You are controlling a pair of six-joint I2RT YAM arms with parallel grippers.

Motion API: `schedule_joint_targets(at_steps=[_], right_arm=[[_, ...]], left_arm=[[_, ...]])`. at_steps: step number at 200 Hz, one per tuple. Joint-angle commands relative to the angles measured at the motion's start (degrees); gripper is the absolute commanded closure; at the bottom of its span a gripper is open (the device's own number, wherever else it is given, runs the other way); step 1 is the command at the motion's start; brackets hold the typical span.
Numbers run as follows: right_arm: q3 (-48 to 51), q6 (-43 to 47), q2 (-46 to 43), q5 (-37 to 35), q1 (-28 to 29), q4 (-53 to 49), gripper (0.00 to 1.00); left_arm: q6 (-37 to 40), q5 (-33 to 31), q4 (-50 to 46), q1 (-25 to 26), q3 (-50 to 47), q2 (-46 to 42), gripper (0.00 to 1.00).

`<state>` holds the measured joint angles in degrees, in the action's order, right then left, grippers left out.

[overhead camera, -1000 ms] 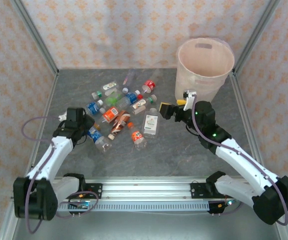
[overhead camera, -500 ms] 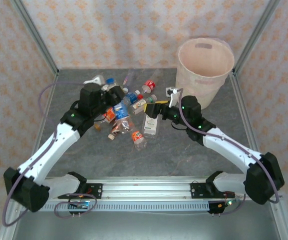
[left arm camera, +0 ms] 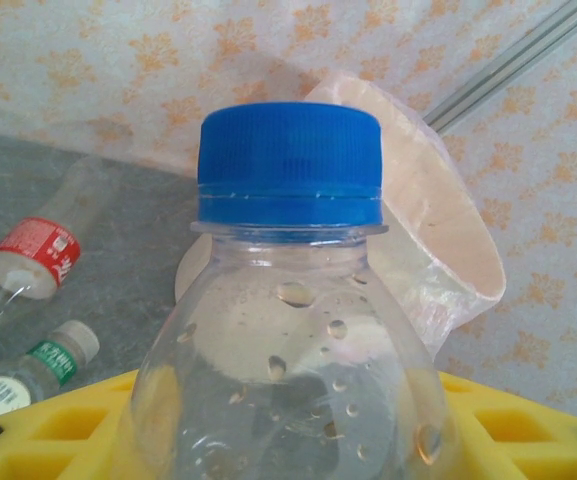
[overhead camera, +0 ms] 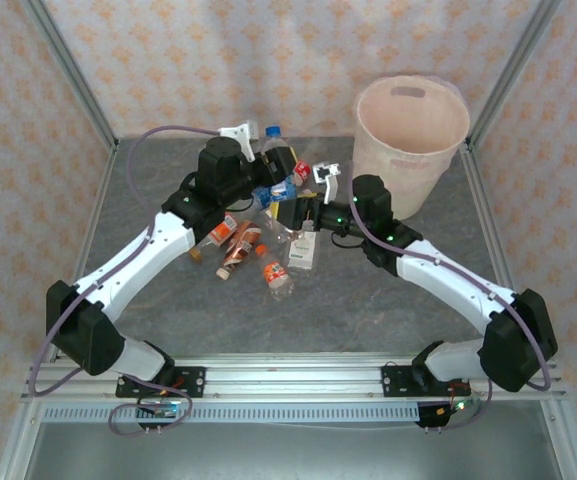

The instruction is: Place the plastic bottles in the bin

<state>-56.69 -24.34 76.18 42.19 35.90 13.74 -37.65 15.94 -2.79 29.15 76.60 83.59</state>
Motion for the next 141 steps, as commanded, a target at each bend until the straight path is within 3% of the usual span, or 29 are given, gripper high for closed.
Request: schedule_joint_targets(at_steps=[1,33,75,110,117,131,141], right_arm=[[-3.06,1.96,1.3,0.07,0.92,-4.4,0.01],[-4.07,3.64,2.3,-6.06,0.97,-7.86,0.01],[-6.12,4.83,3.72,-6.84,0.93,-8.54,0.39],[-5.83,6.07,3.26,-8.91,0.97,-8.09,0.47],[-5.57,6.57,2.9,-9.46,0.95,-8.18,0.48],[-5.08,7.47,2.16,-12.08,0.97,-8.92,0.49],[-4.86,8.26,1.43,-15.04,0.93,-10.22,0.51]], left_arm=[[-0.72,1.54,4.15,0.03,2.41,1.41,0.54],[-0.87,2.54,3.57,0.03,3.21,2.35,0.54],[0.81,3.98,1.5,0.03,3.82,2.45,0.52],[1.02,3.82,0.38,0.03,4.29,2.54,0.49],[1.07,3.4,-0.73,0.03,4.71,2.54,0.42],[2.19,2.72,-5.19,-0.17,7.03,2.78,0.15],[3.79,3.14,-8.75,-0.59,8.89,2.68,0.09]])
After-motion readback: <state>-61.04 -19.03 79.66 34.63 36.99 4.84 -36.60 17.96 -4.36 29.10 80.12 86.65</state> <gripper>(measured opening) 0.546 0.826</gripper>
